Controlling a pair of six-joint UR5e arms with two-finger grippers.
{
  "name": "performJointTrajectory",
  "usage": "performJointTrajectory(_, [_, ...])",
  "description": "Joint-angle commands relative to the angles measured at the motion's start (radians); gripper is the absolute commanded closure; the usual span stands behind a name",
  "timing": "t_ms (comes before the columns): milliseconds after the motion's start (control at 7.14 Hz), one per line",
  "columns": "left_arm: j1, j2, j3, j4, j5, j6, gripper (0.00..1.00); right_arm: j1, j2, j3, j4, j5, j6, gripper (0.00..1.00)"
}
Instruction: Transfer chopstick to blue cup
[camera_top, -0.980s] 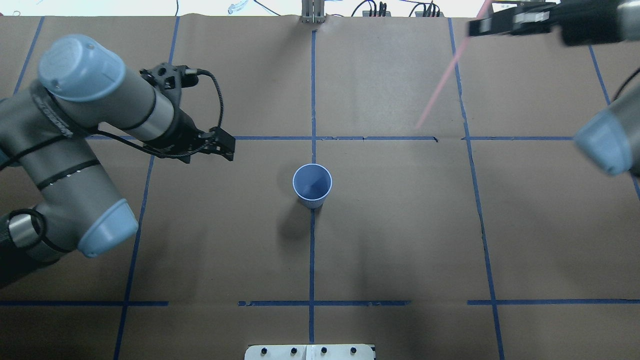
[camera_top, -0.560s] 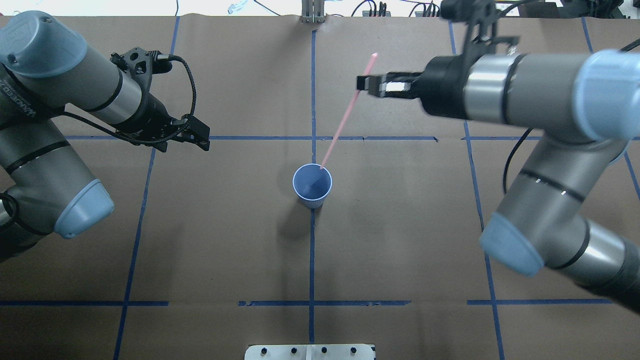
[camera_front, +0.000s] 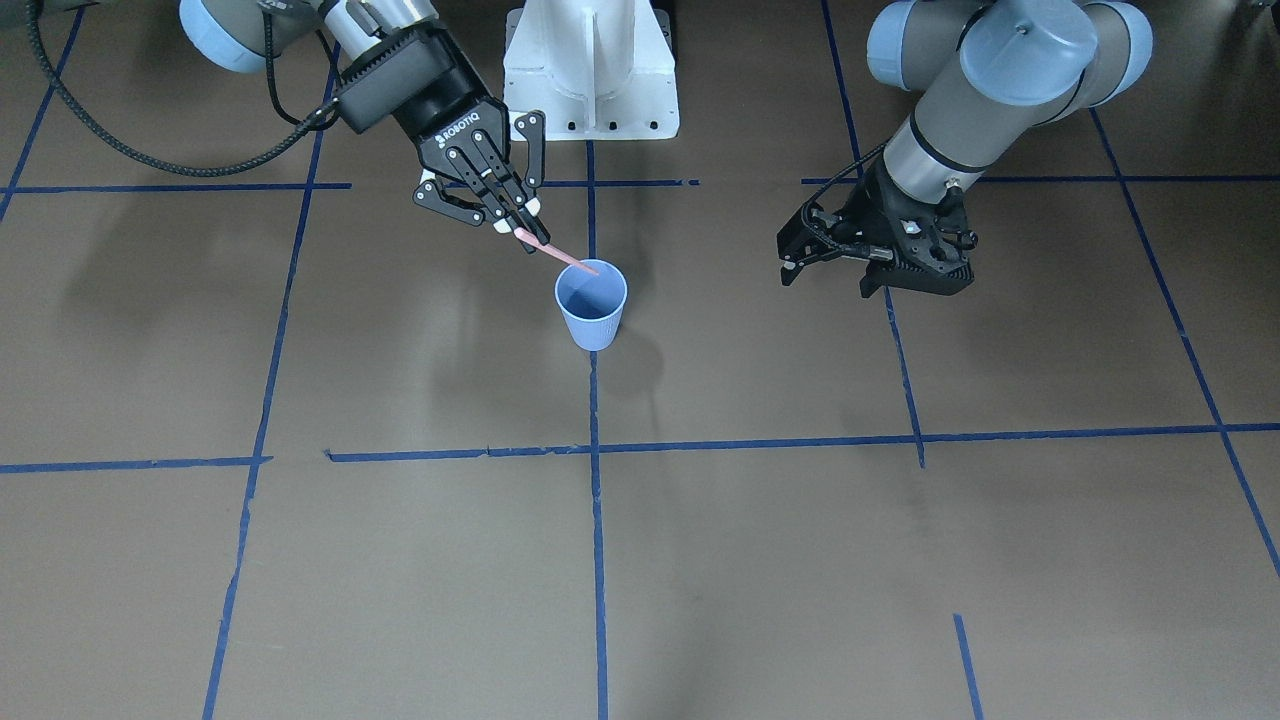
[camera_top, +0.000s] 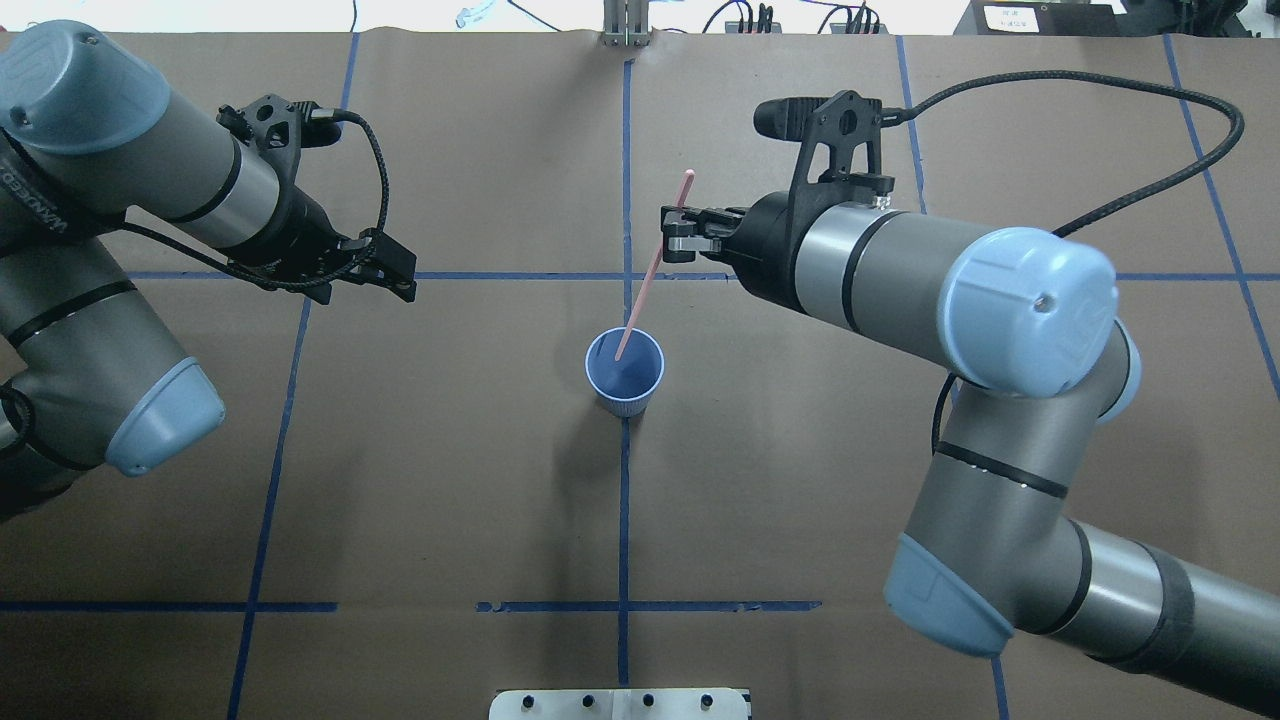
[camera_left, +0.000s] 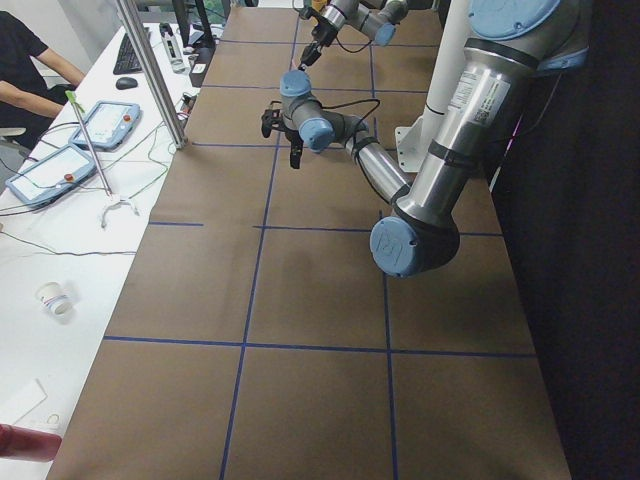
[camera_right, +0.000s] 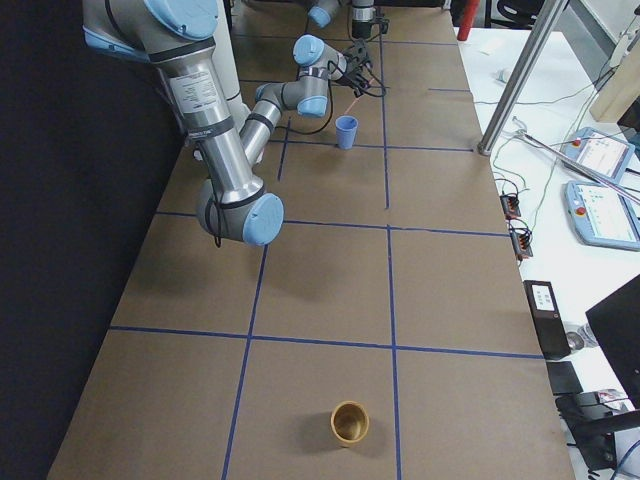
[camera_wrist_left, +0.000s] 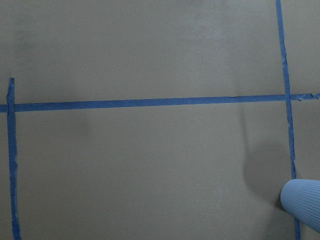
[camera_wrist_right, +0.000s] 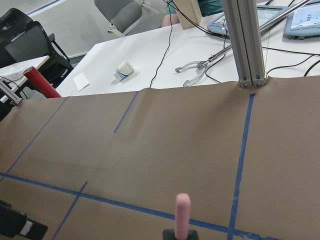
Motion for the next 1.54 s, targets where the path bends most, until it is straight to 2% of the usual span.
performJointTrajectory(0, [0.002,0.000,0.001,0.000,0.001,0.000,0.00,-0.073,0.011,-0.032,-0.009,-0.108,-0.020,0.99])
performJointTrajectory(140, [0.002,-0.001,0.001,0.000,0.001,0.000,0.00,-0.078,0.011,-0.033,-0.027,-0.119,-0.020,0.97])
performJointTrajectory(280, [0.002,-0.001,-0.002,0.000,0.002,-0.001,0.00,-0.092,0.012,-0.032,-0.069,-0.162,-0.020,0.58])
performJointTrajectory(420, [0.002,-0.001,-0.002,0.001,0.002,-0.002,0.00,-0.104,0.011,-0.030,-0.074,-0.191,-0.018,0.01])
performJointTrajectory(700, [-0.008,0.000,-0.005,0.001,-0.001,0.000,0.00,-0.104,0.003,-0.015,-0.072,-0.188,-0.021,0.00])
performJointTrajectory(840, [-0.020,0.022,-0.016,0.004,-0.003,0.002,0.00,-0.094,-0.009,0.031,-0.074,-0.174,-0.021,0.00])
performJointTrajectory(980, [-0.034,0.066,-0.033,0.006,-0.003,0.047,0.00,-0.085,-0.065,0.081,-0.098,-0.153,-0.018,0.00])
performJointTrajectory(1120, [-0.050,0.132,-0.043,0.006,-0.003,0.181,0.00,-0.024,-0.133,0.086,-0.128,-0.101,-0.018,0.00])
performJointTrajectory(1260, [-0.090,0.190,-0.047,0.007,-0.003,0.304,0.00,0.115,-0.194,0.079,-0.132,0.106,-0.026,0.00])
performJointTrajectory(1400, [-0.144,0.254,-0.047,0.009,-0.003,0.447,0.00,0.302,-0.239,0.038,-0.135,0.365,-0.110,0.00])
